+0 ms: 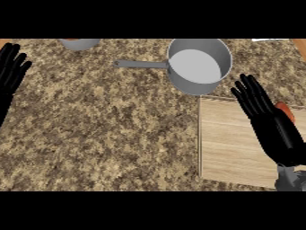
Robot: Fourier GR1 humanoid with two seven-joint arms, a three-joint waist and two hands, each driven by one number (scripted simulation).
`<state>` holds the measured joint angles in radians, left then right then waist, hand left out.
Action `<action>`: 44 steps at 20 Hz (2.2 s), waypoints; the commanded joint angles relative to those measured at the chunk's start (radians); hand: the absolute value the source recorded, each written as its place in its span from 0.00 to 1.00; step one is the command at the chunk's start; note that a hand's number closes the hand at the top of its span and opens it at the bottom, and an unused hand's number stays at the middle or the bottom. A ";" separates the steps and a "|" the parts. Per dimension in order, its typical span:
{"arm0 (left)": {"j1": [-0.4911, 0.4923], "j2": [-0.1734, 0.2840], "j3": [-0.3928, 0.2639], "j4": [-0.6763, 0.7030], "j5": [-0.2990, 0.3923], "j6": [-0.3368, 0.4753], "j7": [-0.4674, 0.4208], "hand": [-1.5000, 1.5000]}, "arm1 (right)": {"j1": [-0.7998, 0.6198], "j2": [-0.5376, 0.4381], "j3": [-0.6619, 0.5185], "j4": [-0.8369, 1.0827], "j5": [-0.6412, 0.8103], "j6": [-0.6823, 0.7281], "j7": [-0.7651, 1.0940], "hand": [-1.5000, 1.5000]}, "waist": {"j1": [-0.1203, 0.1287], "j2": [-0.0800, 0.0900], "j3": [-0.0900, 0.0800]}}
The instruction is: Pick the sweet potato from the tray and place it in the pot
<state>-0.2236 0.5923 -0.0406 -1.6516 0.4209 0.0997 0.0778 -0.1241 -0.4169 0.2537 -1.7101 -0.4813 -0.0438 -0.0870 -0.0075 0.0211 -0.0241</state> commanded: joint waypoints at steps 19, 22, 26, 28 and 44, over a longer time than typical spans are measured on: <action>0.005 -0.192 -0.089 0.069 -0.115 0.208 0.043 0.50 | -0.254 -0.522 -0.370 0.951 0.284 0.535 -0.824 0.00 | 0.059 0.000 0.029; -0.044 -0.189 -0.060 0.119 -0.118 0.216 0.055 0.50 | -0.272 -0.573 -0.279 0.927 0.375 0.584 -0.804 0.00 | 0.038 -0.006 0.027; -0.007 -0.172 -0.054 0.074 -0.101 0.186 0.054 0.50 | -0.282 -0.657 -0.150 0.873 0.512 0.602 -0.757 0.00 | 0.056 -0.009 0.025; -0.040 -0.164 -0.049 0.069 -0.115 0.215 0.095 0.50 | -0.288 -0.681 -0.076 0.818 0.591 0.586 -0.737 0.00 | 0.049 -0.012 0.025; 0.035 -0.223 -0.021 0.026 -0.190 0.216 0.093 0.50 | -0.334 -0.563 0.041 0.707 0.822 0.600 -0.566 0.00 | 0.009 -0.023 0.024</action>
<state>-0.2068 0.3818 -0.0669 -1.5916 0.2607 0.3018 0.1532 -0.4804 -0.9908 0.3116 -0.9553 0.3229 0.4828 -0.6459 0.0102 0.0013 0.0001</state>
